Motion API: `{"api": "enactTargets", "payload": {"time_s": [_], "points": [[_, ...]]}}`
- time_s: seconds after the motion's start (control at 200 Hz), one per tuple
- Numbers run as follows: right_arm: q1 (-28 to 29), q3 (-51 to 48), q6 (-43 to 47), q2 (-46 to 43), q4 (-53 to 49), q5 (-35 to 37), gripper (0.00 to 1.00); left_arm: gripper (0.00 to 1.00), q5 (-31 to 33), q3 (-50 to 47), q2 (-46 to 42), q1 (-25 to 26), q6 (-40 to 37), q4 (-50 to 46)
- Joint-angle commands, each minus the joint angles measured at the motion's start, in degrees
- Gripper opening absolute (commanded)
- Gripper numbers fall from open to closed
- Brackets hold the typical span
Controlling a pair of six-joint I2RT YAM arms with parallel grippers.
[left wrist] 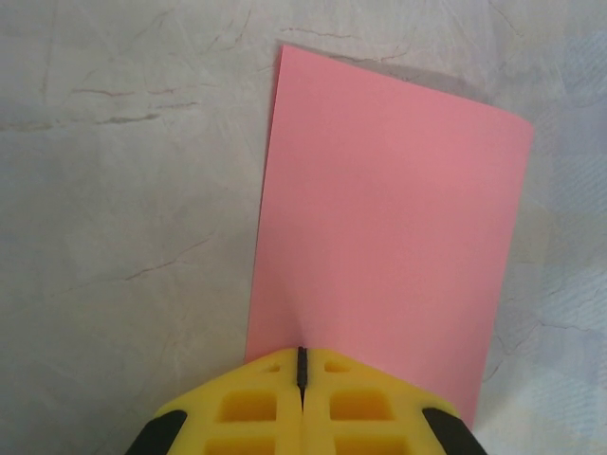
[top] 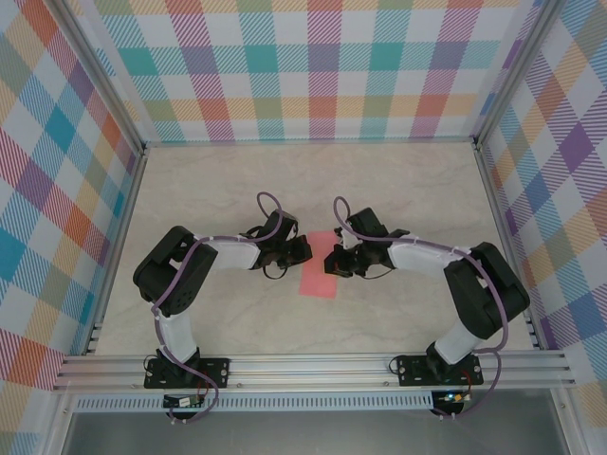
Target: Fold a paper plane with a square sheet of paper (pick it up from the middle)
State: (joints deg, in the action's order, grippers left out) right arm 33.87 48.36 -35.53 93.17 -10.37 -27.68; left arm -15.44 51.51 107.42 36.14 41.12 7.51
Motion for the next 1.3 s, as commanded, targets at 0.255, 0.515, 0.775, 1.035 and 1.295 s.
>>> {"api": "enactTargets", "payload": {"time_s": [0.255, 0.515, 0.775, 1.035, 1.295], "points": [[1.16, -2.48, 1.14, 6.52, 2.52, -3.94, 0.00, 0.00, 10.08, -6.03, 9.12, 0.33, 0.10, -21.76], [1.49, -11.17, 3.54, 2.07, -2.00, -1.48, 0.00, 0.00, 10.35, -6.15, 9.46, 0.33, 0.36, -21.59], [1.49, -11.35, 4.95, -6.17, -7.55, 0.36, 0.00, 0.00, 10.08, -5.72, 9.74, 0.33, 0.17, -21.56], [-0.27, 3.66, 2.38, -1.30, -6.14, 8.91, 0.00, 0.00, 9.84, -5.30, 9.54, 0.33, -0.23, -21.99], [-2.20, 13.84, 1.43, 13.97, -0.62, 7.31, 0.00, 0.00, 9.82, -5.63, 8.78, 0.33, -0.37, -22.91]]}}
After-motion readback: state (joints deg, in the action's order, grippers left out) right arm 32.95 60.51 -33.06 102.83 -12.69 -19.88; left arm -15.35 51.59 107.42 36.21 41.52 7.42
